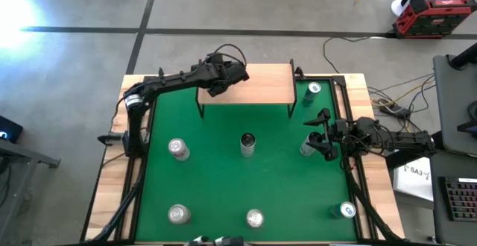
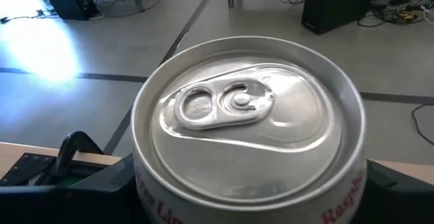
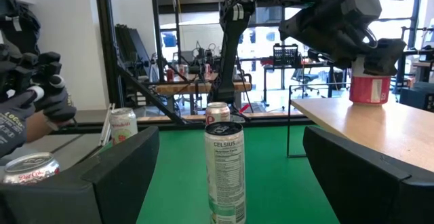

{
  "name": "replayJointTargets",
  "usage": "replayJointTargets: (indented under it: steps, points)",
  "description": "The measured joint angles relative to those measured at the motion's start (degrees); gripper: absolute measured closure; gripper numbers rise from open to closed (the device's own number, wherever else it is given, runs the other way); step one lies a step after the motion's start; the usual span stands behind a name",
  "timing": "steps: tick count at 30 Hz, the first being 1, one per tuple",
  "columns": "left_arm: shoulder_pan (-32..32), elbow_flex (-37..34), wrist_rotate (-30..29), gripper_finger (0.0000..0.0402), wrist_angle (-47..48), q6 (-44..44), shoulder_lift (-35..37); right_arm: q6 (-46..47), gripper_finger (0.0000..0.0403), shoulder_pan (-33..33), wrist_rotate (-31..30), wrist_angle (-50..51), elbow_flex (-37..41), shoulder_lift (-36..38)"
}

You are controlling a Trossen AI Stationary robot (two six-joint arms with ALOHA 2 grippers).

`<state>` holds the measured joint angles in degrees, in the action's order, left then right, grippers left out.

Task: Place canned beverage on shelf
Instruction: Put the top pink-white soda can on the shelf

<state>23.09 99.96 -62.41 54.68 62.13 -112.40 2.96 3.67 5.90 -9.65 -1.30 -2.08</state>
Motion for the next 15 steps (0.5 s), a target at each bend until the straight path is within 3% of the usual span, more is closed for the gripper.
replayJointTargets:
  steps: [6,15]
  points:
    - [-0.3,0.0,-1.3,0.0105,2.8,6.4,0.0,0.0,0.0046,0.0,0.0,0.0,0.0,0.0]
    - [-0.4,0.5,-1.8,0.0113,8.4,12.6,0.0,0.0,0.0046,0.0,0.0,0.0,0.0,0.0]
